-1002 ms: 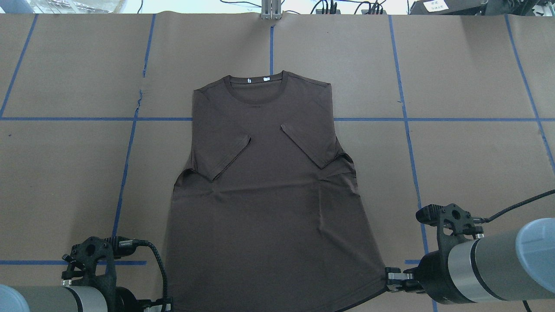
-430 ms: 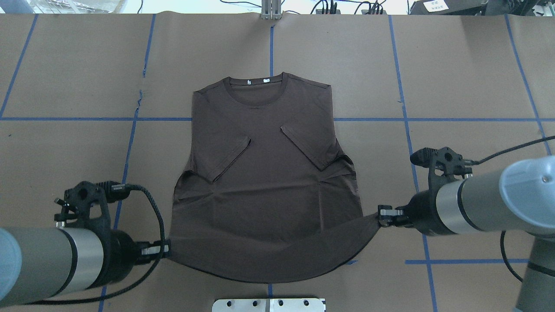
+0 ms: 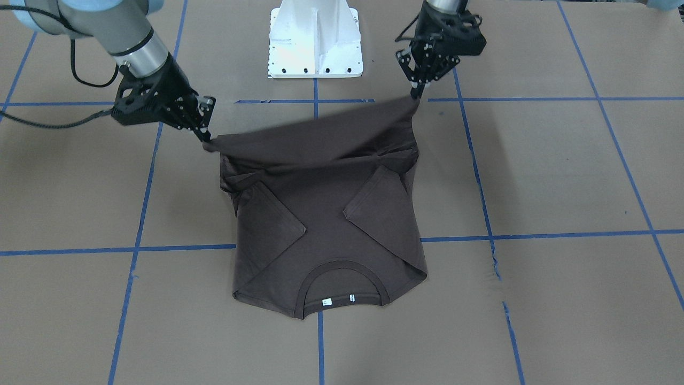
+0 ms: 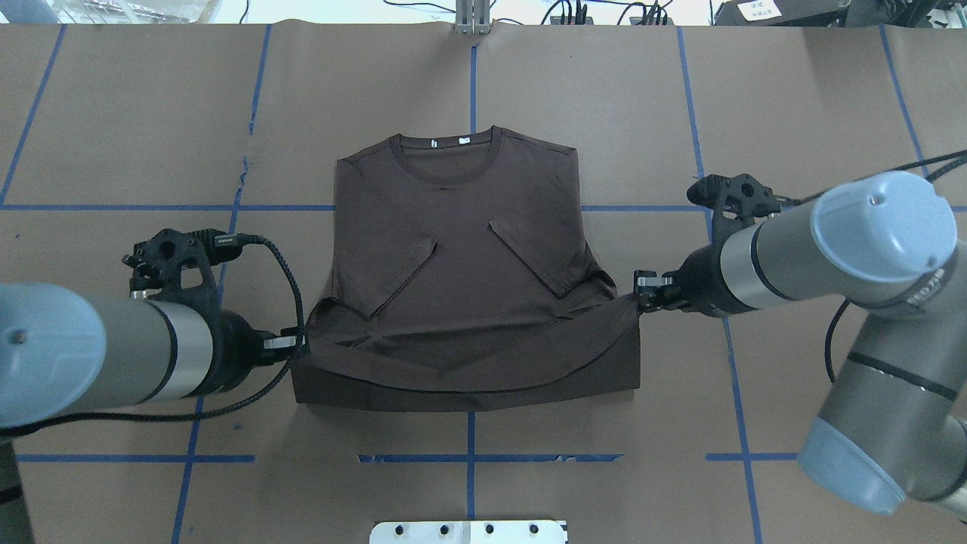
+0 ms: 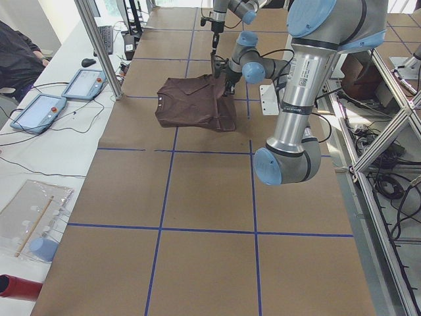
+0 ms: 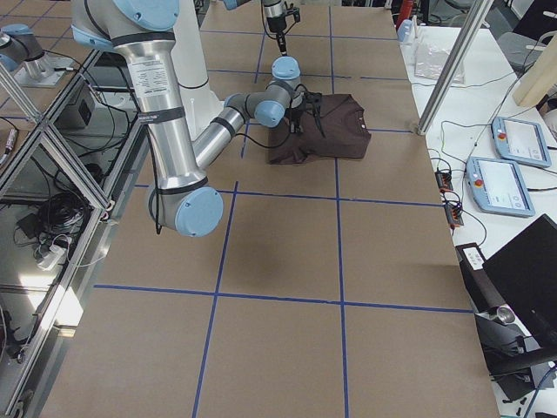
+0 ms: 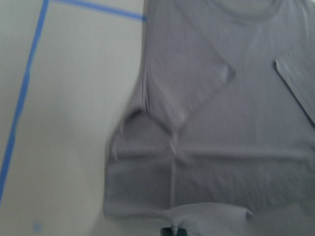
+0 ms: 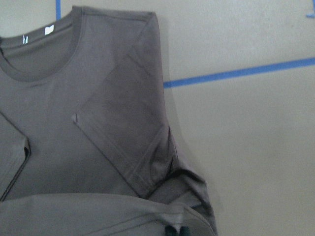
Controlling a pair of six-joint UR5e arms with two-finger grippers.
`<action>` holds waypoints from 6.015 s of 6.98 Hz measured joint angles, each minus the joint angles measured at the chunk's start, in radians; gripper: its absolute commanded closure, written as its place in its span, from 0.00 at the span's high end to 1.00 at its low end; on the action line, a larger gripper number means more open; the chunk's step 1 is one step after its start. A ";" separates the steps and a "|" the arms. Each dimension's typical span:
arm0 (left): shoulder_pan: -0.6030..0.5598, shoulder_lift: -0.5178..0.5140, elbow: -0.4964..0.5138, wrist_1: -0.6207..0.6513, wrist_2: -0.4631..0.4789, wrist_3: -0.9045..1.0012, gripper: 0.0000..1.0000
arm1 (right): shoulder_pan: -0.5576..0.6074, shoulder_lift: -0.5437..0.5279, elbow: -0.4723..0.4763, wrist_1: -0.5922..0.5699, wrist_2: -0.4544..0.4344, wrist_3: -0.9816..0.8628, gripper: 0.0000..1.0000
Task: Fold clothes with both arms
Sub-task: 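Lift the hem with both grippers and carry it toward the collar, then lay the hem down near the collar and open both grippers, then move the right gripper to the folded shirt's side edge and grasp it, then drag the folded shirt with the right gripper toward the robot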
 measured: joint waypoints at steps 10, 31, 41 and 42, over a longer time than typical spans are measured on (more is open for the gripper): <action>-0.235 -0.209 0.692 -0.452 -0.007 0.139 0.00 | 0.152 0.407 -0.695 0.220 -0.012 -0.041 0.00; -0.228 -0.229 0.688 -0.505 0.002 0.146 1.00 | -0.125 0.037 -0.329 0.225 -0.092 0.000 0.00; -0.206 -0.222 0.635 -0.503 0.005 0.105 1.00 | -0.476 -0.504 0.223 0.236 -0.068 0.063 1.00; -0.195 -0.208 0.607 -0.500 0.001 0.103 1.00 | -0.506 -0.517 0.252 0.237 -0.073 0.078 1.00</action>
